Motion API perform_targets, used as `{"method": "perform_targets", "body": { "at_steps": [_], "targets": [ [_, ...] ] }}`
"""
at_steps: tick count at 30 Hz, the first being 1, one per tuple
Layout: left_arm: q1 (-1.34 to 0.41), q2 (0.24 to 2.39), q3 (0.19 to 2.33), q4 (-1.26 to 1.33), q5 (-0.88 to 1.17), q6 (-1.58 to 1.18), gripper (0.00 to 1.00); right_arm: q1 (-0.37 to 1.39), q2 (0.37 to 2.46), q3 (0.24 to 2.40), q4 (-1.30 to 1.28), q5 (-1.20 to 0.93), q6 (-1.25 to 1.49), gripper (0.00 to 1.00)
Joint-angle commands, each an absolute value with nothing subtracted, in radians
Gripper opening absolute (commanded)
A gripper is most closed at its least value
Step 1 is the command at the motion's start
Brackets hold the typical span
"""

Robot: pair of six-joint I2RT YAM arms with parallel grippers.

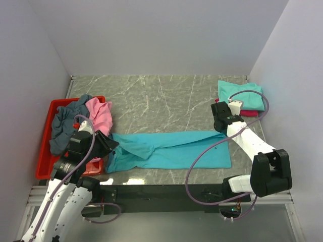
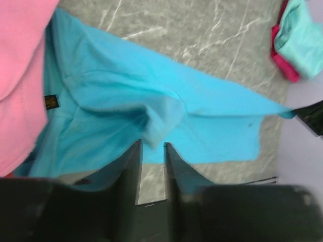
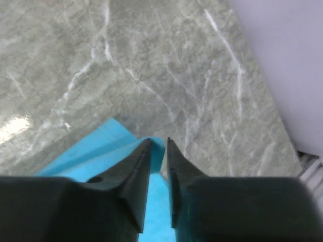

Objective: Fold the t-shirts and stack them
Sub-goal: Fold the tshirt

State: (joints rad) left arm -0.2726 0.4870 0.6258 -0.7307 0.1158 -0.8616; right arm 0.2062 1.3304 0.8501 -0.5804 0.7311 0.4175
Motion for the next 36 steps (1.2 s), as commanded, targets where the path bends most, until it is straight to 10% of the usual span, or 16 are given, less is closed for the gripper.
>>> {"method": "perform_targets", "body": {
  "at_steps": [1,5,18,36],
  "targets": [
    [-0.275,0.460,0.690,-0.817,0.091,-0.856,0.40,0.235,1.273,0.847,-0.572,0.841,0.465,0.41],
    [-0.275,0.446,0.733,-0.833,0.098,-0.854,0.73,0.287,1.181,0.853,-0.587,0.900,0.477,0.65],
    [-0.339,0.708,0.617,-0.379,0.070,-0.887,0.79,0.647,1.083,0.704,-0.174,0.137,0.535,0.64],
    [-0.479,1.264,0.692,-0.132,-0.086,-0.830,0.90,1.123,1.611,0.942,-0.006,0.129,0.606,0.63]
  ]
}}
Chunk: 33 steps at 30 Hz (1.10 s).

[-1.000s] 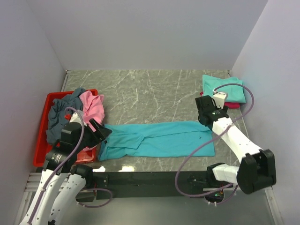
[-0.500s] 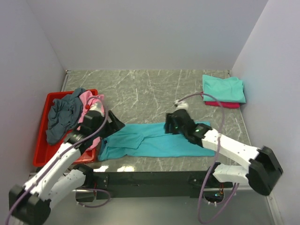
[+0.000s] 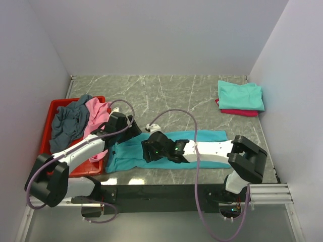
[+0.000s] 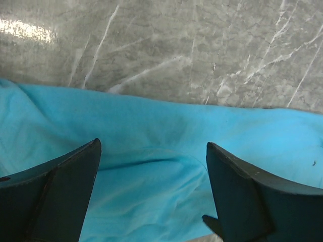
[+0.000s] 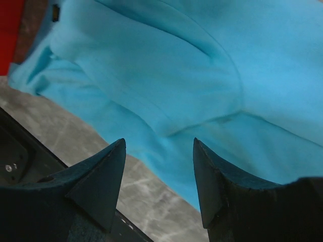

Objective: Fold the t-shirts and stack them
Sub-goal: Fold the tshirt

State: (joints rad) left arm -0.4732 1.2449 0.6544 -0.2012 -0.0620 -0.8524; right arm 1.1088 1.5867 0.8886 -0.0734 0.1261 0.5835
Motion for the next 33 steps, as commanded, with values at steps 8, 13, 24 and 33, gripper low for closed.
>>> {"method": "perform_targets", "body": {
  "at_steps": [8,13,24,33],
  "targets": [
    [-0.479,1.345,0.681,-0.094,-0.064,-0.830,0.91,1.161,1.692,0.997,-0.057,0.164,0.620,0.62],
    [-0.479,1.379,0.683,-0.071,-0.052,-0.831,0.92,1.183,1.716,1.005,-0.087,0.190,0.624,0.61],
    [-0.477,1.402,0.687,-0.071,-0.051,-0.824,0.93,1.192,1.792,1.032,-0.078,0.241,0.621,0.51],
    [-0.477,1.404,0.681,-0.077,-0.054,-0.816,0.93,1.192,1.784,1.043,-0.094,0.281,0.618,0.47]
  ]
}}
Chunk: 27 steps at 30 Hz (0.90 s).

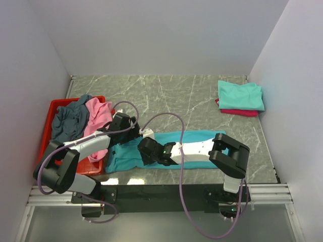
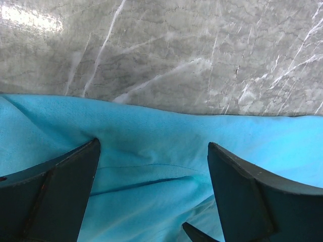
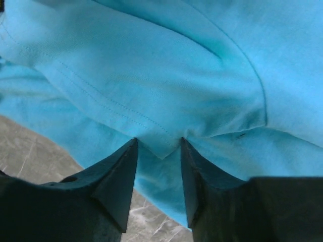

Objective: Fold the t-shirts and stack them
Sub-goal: Fold the tshirt

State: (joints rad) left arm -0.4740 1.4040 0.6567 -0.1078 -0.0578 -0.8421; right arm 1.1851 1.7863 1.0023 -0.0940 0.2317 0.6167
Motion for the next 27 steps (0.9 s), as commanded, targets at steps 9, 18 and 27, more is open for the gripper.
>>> {"method": "perform_targets", "body": {
  "at_steps": [9,18,27],
  "targets": [
    [-0.477,1.393,0.683,-0.092,-0.071,-0.808,0.93,1.192,1.830,1.066,-0.113,0.252,0.611,0.18],
    [-0.477,1.394,0.684,-0.097,-0.072,-0.795,0.94,1.192,1.718,1.042,-0.224,0.270,0.595,0.04],
    [-0.476,1.404,0.684,-0.101,-0.072,-0.785,0.94,1.193,1.724,1.068,-0.334,0.160,0.558,0.05]
  ]
}}
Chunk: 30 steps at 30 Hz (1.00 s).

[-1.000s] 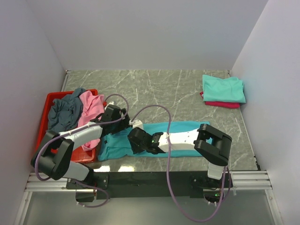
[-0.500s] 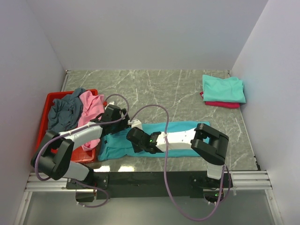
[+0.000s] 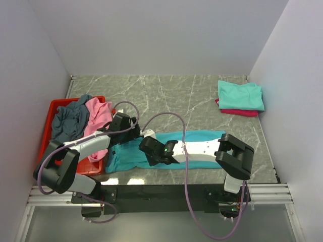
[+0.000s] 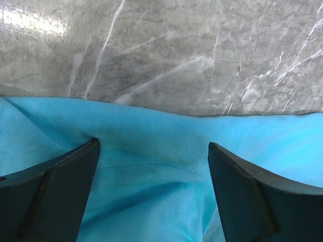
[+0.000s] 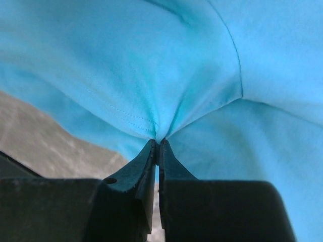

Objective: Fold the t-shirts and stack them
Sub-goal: Fold the tshirt

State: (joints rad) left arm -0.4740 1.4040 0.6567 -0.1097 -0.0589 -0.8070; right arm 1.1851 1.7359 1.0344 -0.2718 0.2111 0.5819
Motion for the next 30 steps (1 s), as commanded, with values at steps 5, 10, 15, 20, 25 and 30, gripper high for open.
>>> {"method": "perform_targets", "body": {
  "at_steps": [5,10,15,20,25,30],
  "targets": [
    [-0.477,1.401,0.689,-0.110,-0.086,-0.781,0.94,1.201,1.703,1.040,-0.348,0.129,0.566,0.05],
    [-0.476,1.399,0.698,-0.118,-0.092,-0.773,0.94,1.203,1.664,1.023,-0.360,0.127,0.568,0.05],
    [-0.476,1.405,0.716,-0.124,-0.095,-0.765,0.94,1.204,1.629,1.035,-0.379,0.164,0.572,0.11],
    [-0.476,1.416,0.739,-0.123,-0.103,-0.746,0.95,1.210,1.595,1.049,-0.394,0.207,0.575,0.31],
    [-0.471,1.465,0.768,-0.112,-0.103,-0.730,0.95,1.259,1.569,1.097,-0.333,0.209,0.546,0.38],
    [-0.457,1.509,0.793,-0.084,-0.078,-0.715,0.95,1.293,1.664,1.176,-0.273,0.158,0.506,0.39]
  ]
}}
